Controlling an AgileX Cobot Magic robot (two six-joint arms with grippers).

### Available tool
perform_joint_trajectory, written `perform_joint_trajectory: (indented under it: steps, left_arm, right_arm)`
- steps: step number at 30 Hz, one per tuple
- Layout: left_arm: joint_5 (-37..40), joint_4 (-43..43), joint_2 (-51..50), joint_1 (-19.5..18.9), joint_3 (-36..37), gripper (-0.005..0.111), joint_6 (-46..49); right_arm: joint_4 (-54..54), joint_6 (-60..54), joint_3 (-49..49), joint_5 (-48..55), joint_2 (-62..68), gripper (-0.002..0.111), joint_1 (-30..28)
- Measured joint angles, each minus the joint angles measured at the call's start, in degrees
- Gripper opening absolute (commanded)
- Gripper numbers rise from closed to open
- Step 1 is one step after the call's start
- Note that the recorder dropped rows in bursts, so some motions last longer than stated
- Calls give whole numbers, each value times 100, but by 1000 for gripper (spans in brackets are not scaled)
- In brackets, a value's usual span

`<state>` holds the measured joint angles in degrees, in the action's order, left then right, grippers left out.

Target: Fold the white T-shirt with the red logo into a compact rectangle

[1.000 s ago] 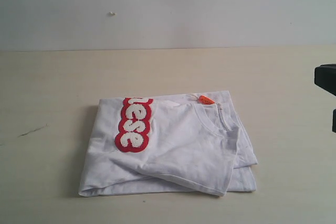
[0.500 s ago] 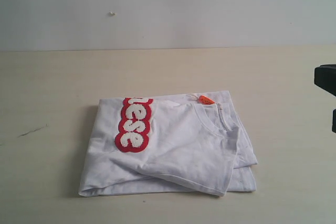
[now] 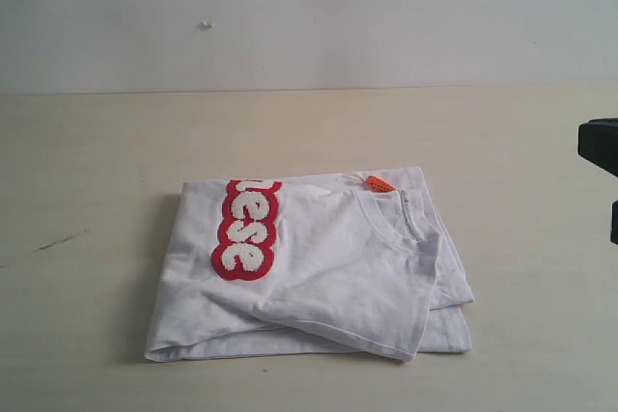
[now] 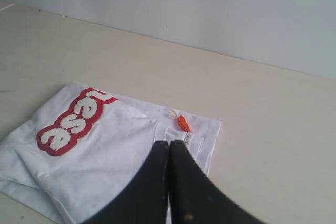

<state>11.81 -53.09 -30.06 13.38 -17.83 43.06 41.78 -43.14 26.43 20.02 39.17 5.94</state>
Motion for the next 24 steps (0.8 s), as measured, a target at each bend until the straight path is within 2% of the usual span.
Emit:
perform_joint_trajectory:
  steps: [9,24]
  left_arm:
    - [45,13,646,-840,0,0,437]
    - [252,-240,727,-932,0,0,447]
  right_arm:
    - [0,0,0,0,0,0,0]
    - [0,0,0,0,0,0,0]
